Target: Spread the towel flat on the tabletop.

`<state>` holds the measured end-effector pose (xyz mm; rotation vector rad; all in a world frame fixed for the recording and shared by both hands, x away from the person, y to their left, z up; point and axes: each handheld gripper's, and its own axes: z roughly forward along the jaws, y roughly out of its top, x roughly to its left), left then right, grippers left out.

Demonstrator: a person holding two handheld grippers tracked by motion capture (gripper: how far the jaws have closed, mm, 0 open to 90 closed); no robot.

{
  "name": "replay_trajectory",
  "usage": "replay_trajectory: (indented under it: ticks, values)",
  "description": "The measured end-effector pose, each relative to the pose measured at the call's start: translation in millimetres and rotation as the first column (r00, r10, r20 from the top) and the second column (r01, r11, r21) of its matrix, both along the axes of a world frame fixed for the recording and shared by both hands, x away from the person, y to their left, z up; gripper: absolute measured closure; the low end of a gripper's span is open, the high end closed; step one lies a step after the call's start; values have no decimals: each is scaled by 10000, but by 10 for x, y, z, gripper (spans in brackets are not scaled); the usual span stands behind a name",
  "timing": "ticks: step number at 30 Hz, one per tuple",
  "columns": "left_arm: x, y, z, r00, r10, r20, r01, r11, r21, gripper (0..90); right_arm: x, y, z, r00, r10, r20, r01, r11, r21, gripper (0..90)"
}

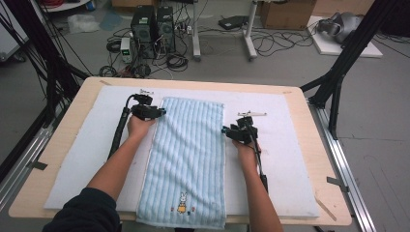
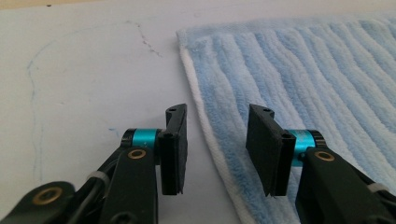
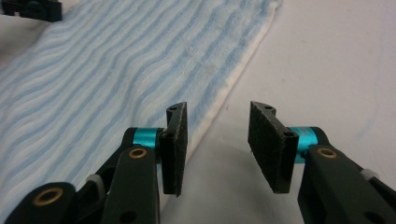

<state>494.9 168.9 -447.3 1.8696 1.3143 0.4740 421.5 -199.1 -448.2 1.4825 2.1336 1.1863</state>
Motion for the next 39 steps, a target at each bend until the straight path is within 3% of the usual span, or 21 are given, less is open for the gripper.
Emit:
replay_trajectory:
  ticks: [1,3,5,7,8,12,14,16,17,19,21,23,27,33,35,39]
  values:
    - [-6,-1,0,10000,-22,-10,22,10000,32,597,46,42,-14,9999,88,-114,-91,9997,-248,601]
    - [-16,-9,2,9998,-188,16,188,9995,243,631,77,93,-18,9997,194,149,-182,9968,-773,717]
    - [-26,-23,2,9988,-498,39,496,9981,358,765,108,78,-18,9989,413,220,-392,9952,-892,874]
    - [-31,-42,3,9981,-609,26,608,9975,355,847,133,68,-22,9984,485,275,-458,9947,-921,895]
    - [-33,-48,3,9982,-595,35,593,9975,383,852,135,80,-23,9986,389,362,-342,9918,-1231,897]
    - [-26,-58,-5,9994,-340,27,339,9993,175,855,181,52,-25,9985,98,547,-21,9902,-1394,898]
    - [-23,-61,-11,9996,-287,31,286,9996,85,854,216,7,-15,9990,-280,357,314,9948,-972,875]
    - [-20,-56,-15,9996,-274,38,274,9996,-11,850,240,-25,-11,9993,-351,98,351,9994,36,684]
    - [-19,-51,-18,9996,-274,53,274,9996,-50,849,245,-4,-10,9996,-270,-88,273,9992,276,657]
    - [-17,-41,-20,9996,-284,12,285,9995,-145,849,243,77,-19,9999,100,-139,-102,9998,-156,664]
    - [-22,-42,-18,9995,-313,8,313,9995,-82,850,235,155,-11,9992,393,57,-388,9966,-732,841]
    - [-32,-42,-18,9995,-309,-6,309,9995,-109,852,227,235,-3,9971,670,368,-608,9871,-1479,880]
    - [-50,-48,-20,9996,-293,-22,293,9994,-206,854,295,229,29,9986,266,449,-163,9761,-2165,883]
    - [-32,-105,-43,9998,98,190,-92,9995,-308,856,411,177,29,9987,-10,513,123,9753,-2205,853]
    - [-23,-90,-42,9994,274,213,-266,9990,-350,855,407,159,31,9988,-132,463,218,9816,-1900,725]
    - [-27,-29,-38,9996,248,128,-242,9987,-456,753,308,90,122,9976,-172,676,268,9893,-1437,638]
